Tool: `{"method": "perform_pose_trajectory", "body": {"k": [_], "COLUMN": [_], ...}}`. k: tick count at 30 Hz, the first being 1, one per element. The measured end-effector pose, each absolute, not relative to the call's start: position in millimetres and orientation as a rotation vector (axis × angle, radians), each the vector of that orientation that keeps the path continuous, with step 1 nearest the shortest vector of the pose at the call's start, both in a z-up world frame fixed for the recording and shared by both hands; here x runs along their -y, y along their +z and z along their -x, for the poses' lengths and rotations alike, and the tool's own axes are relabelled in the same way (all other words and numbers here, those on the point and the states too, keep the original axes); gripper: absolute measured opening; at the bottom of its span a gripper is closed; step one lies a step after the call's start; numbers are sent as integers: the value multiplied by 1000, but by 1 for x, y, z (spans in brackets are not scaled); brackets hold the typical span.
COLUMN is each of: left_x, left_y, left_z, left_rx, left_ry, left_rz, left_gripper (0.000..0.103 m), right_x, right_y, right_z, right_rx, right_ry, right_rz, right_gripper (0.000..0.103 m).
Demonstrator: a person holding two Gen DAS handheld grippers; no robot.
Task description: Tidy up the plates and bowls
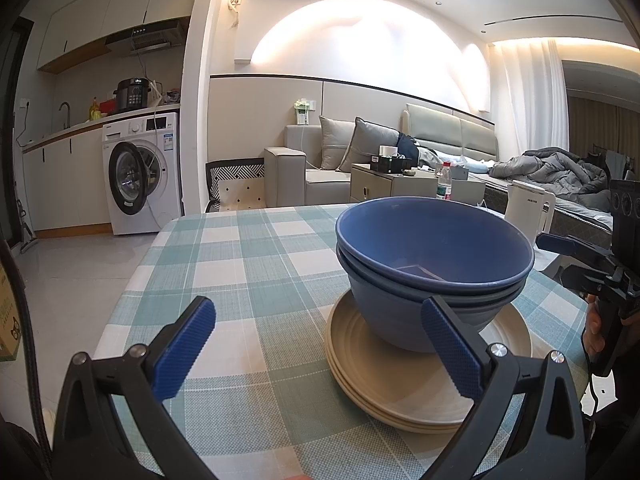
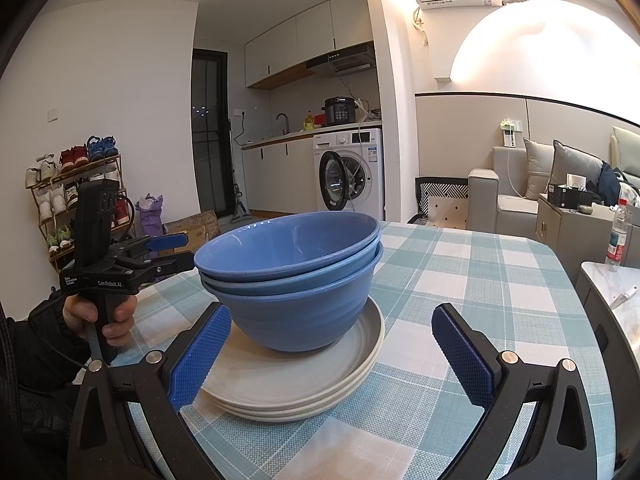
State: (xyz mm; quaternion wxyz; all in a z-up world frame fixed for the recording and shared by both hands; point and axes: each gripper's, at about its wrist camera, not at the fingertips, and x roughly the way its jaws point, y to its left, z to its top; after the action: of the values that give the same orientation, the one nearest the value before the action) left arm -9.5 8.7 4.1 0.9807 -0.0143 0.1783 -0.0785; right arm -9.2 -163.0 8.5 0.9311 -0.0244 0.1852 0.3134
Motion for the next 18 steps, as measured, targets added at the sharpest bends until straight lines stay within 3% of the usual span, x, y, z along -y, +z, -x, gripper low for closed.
{"method": "perform_pose_trajectory", "body": {"k": [18], "left_x": [-9], "left_y": [3], "left_z": [9], "left_rx": [-359], "left_ry": [-159], "left_rz": [28], "left_gripper": [103], "right_x": [163], "right_y": [9], "right_z": [9], "right_rx": [-379], "right_ry": [641], "right_rz": [49], "right_gripper": [102]}}
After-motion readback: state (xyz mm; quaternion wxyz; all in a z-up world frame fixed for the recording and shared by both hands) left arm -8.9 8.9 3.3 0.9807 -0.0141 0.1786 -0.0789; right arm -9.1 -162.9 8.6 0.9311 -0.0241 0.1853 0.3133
